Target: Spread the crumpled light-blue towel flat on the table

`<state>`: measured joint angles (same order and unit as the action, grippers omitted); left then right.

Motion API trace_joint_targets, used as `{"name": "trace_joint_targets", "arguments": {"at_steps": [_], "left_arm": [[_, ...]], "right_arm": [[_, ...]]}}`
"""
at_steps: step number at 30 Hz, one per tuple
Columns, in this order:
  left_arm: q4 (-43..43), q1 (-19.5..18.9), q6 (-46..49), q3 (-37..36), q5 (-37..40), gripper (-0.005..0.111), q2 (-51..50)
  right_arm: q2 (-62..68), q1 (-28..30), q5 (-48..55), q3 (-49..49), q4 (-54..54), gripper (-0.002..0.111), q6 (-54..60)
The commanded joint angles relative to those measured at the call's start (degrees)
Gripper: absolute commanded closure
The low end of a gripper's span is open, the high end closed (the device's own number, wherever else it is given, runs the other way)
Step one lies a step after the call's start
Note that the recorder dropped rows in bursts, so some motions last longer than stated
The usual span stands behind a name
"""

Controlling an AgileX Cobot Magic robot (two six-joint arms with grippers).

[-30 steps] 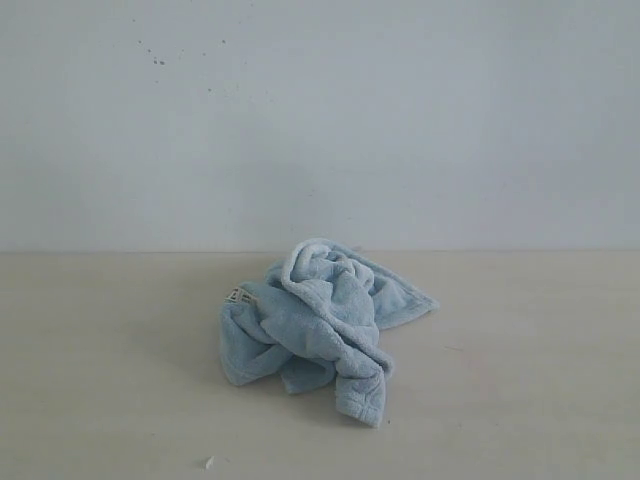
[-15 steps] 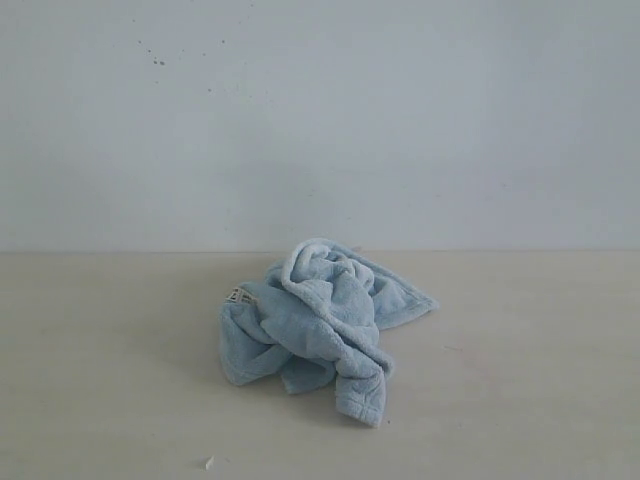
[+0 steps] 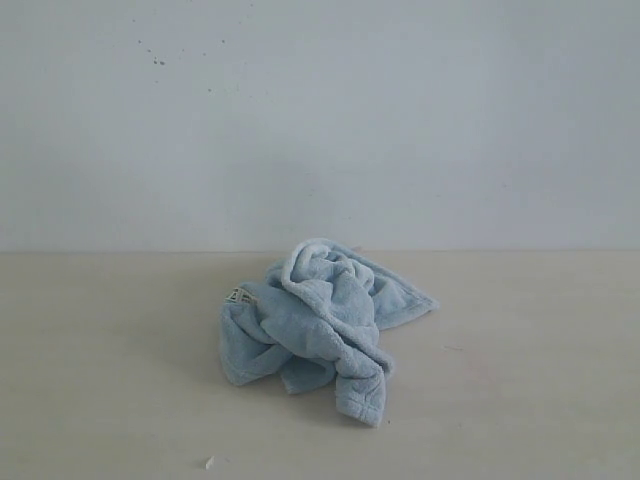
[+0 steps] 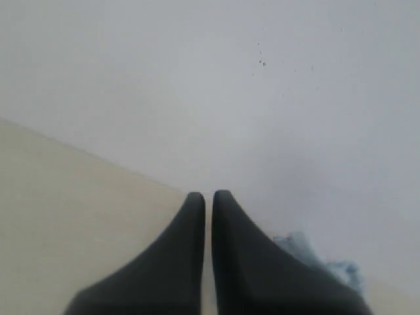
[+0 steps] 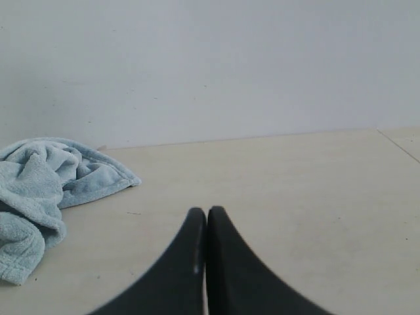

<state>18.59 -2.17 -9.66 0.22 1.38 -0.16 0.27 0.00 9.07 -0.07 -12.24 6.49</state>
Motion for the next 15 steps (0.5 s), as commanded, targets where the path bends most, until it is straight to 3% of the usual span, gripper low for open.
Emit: {"name": "trace_joint_targets", "arguments": {"at_steps": [1, 4, 6, 10, 12, 15], "left_arm": [[13.2, 0.1, -13.9, -0.2, 2.2, 0.103, 0.2], [20.2, 0.1, -10.5, 3.4, 15.6, 0.103, 0.2], [28.8, 0.1, 0.9, 5.9, 21.2, 0.103, 0.2], [57.6, 0.1, 34.5, 8.4, 22.1, 0.103, 0.2], [68.0, 0.1, 46.7, 9.2, 22.9, 0.103, 0.2], [73.0, 0.1, 52.5, 10.4, 24.7, 0.103, -0.2]], "right_arm": [[-0.3, 0.0, -0.5, 0.1, 0.3, 0.108, -0.1], [-0.3, 0.0, -0.5, 0.1, 0.3, 0.108, -0.1], [-0.3, 0.0, -0.5, 0.1, 0.3, 0.108, -0.1], [-0.3, 0.0, -0.5, 0.1, 0.3, 0.108, -0.1], [-0.3, 0.0, -0.5, 0.1, 0.3, 0.108, -0.1], [-0.3, 0.0, -0.5, 0.1, 0.3, 0.108, -0.1]]}}
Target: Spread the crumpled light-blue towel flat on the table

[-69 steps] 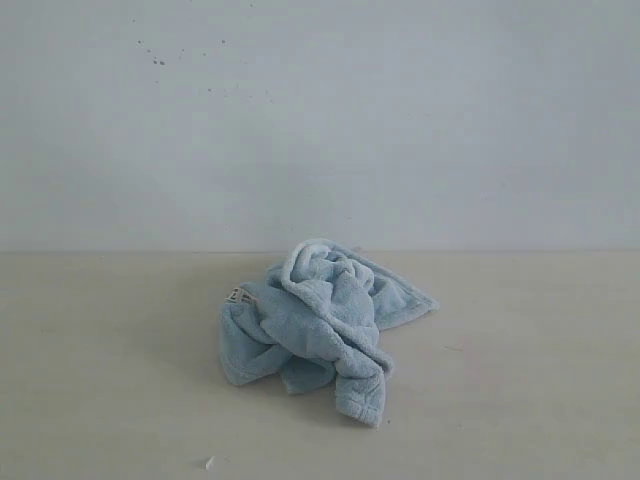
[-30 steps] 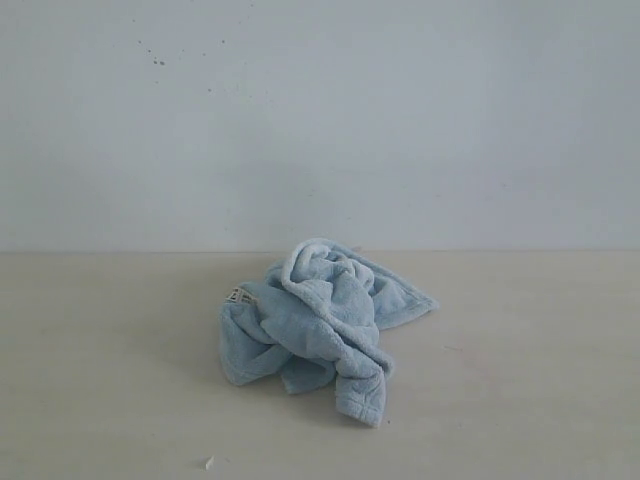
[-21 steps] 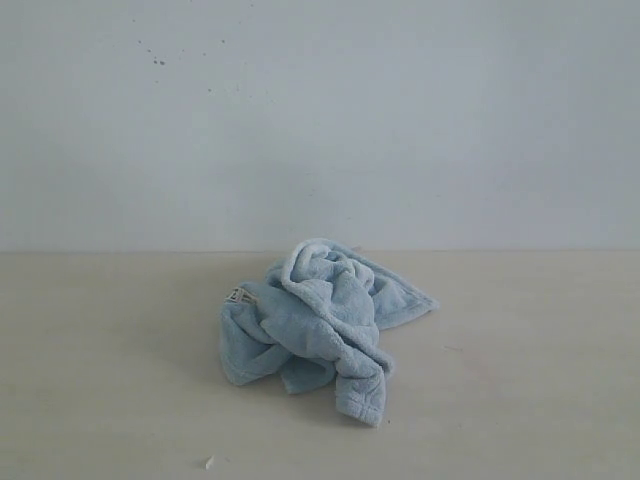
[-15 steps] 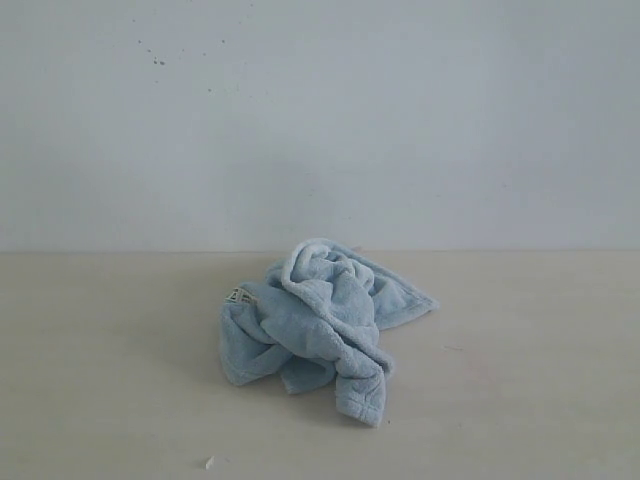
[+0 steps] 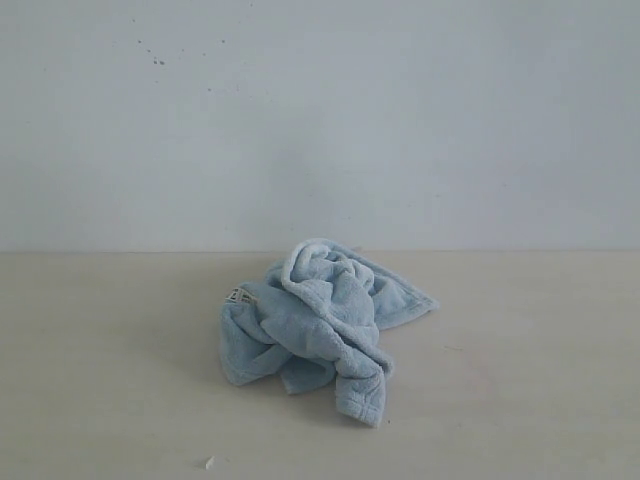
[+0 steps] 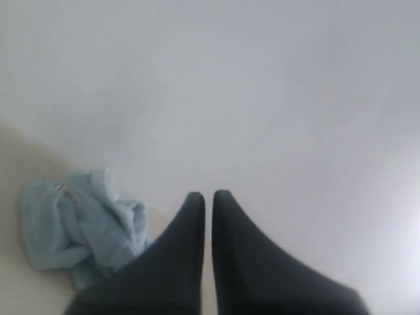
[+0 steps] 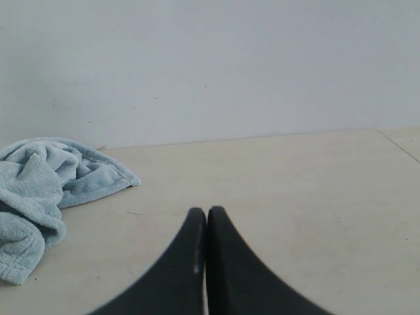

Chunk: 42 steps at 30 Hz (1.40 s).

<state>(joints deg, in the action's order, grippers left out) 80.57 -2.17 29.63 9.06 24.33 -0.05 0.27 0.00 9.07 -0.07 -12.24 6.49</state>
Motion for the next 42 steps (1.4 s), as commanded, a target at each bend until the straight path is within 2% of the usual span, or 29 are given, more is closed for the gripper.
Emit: {"name": "trace_joint_targets", "arguments": {"at_steps": [1, 6, 11, 18, 25, 33, 37, 39, 42], "left_arm": [[11.2, 0.1, 13.4, 1.8, 2.5, 0.103, -1.0], [13.1, 0.1, 14.0, 2.2, 7.3, 0.103, -4.2], [19.4, 0.1, 14.0, 2.2, 7.0, 0.103, -4.6], [19.4, 0.1, 15.5, 2.5, 7.3, 0.103, -5.2], [19.4, 0.2, 20.8, 7.4, 8.3, 0.103, -11.0], [19.4, 4.0, 35.5, 12.6, 12.1, 0.103, -29.9], [19.4, 4.2, 42.3, 13.4, 15.5, 0.102, -41.9], [19.4, 4.2, 45.1, 14.2, 18.1, 0.096, -47.7], [19.4, 4.2, 48.4, 16.4, 21.1, 0.078, -57.4]], "right_arm": [[-0.3, 0.0, -0.5, 0.1, 0.3, 0.108, -0.1], [-0.3, 0.0, -0.5, 0.1, 0.3, 0.108, -0.1], [-0.3, 0.0, -0.5, 0.1, 0.3, 0.108, -0.1], [-0.3, 0.0, -0.5, 0.1, 0.3, 0.108, -0.1], [-0.3, 0.0, -0.5, 0.1, 0.3, 0.108, -0.1], [-0.3, 0.0, -0.5, 0.1, 0.3, 0.108, -0.1], [-0.3, 0.0, -0.5, 0.1, 0.3, 0.108, -0.1], [-0.3, 0.0, -0.5, 0.1, 0.3, 0.108, -0.1], [-0.3, 0.0, -0.5, 0.1, 0.3, 0.108, -0.1]]}}
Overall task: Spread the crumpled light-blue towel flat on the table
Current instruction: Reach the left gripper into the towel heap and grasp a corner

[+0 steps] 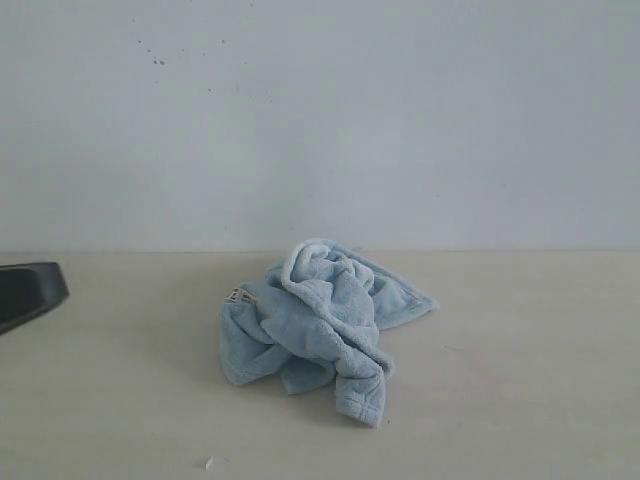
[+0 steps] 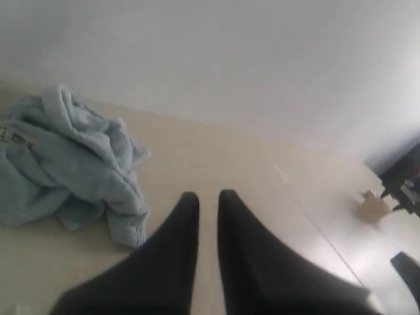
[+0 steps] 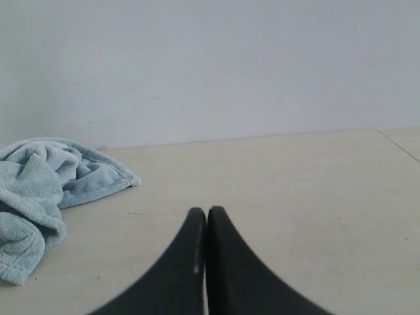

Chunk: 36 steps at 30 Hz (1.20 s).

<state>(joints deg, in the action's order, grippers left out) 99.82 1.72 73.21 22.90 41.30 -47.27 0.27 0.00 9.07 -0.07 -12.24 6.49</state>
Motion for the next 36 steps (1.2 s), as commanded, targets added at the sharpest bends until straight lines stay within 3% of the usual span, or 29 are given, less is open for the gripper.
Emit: {"name": "trace_joint_targets", "arguments": {"at_steps": [1, 5, 8, 12, 19, 28, 36], "left_arm": [[0.1, 0.3, 5.3, 3.5, 5.5, 0.07, -13.3], [0.1, 0.4, 7.6, 8.6, 10.1, 0.049, -23.9], [0.1, 2.4, 9.4, 14.1, 9.1, 0.048, -31.3], [0.1, 8.0, 10.6, 22.9, 6.6, 0.048, -41.3], [0.1, 15.1, 11.3, 37.7, -3.3, 0.048, -55.4], [0.1, 16.8, 9.6, 49.9, -7.2, 0.048, -70.2], [0.1, 16.8, 8.6, 55.2, -9.8, 0.048, -75.9]], "right_arm": [[-0.3, 0.0, -0.5, 0.1, 0.3, 0.108, -0.1], [-0.3, 0.0, -0.5, 0.1, 0.3, 0.108, -0.1], [-0.3, 0.0, -0.5, 0.1, 0.3, 0.108, -0.1], [-0.3, 0.0, -0.5, 0.1, 0.3, 0.108, -0.1], [-0.3, 0.0, -0.7, 0.1, 0.3, 0.108, -0.1], [-0.3, 0.0, -0.7, 0.1, 0.3, 0.108, -0.1], [-0.3, 0.0, -0.7, 0.1, 0.3, 0.108, -0.1]]}}
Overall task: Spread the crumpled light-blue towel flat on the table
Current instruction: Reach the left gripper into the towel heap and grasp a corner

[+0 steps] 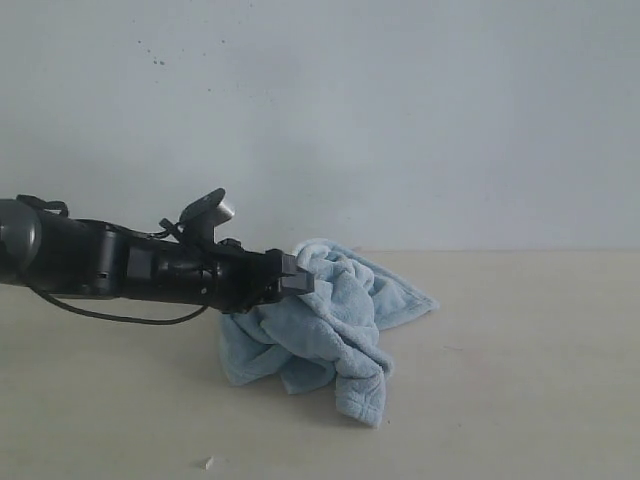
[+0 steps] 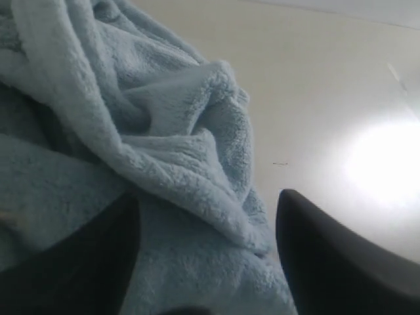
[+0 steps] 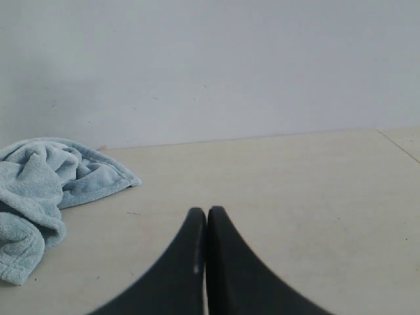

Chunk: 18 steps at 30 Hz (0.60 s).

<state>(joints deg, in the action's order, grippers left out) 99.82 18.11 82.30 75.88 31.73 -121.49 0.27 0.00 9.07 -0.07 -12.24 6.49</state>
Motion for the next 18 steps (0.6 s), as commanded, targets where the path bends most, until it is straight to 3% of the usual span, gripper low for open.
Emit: {"name": "trace_joint_targets", "arguments": {"at_steps": [1, 18], "left_arm": [[0.1, 0.4, -0.5, 3.0, -0.3, 0.048, -2.0], [0.1, 1.3, -3.5, 7.5, -3.0, 0.05, -7.8]], "right_arm": [[-0.3, 0.0, -0.7, 0.1, 0.3, 0.108, -0.1], [-0.3, 0.0, -0.7, 0.1, 0.3, 0.108, -0.1]]}}
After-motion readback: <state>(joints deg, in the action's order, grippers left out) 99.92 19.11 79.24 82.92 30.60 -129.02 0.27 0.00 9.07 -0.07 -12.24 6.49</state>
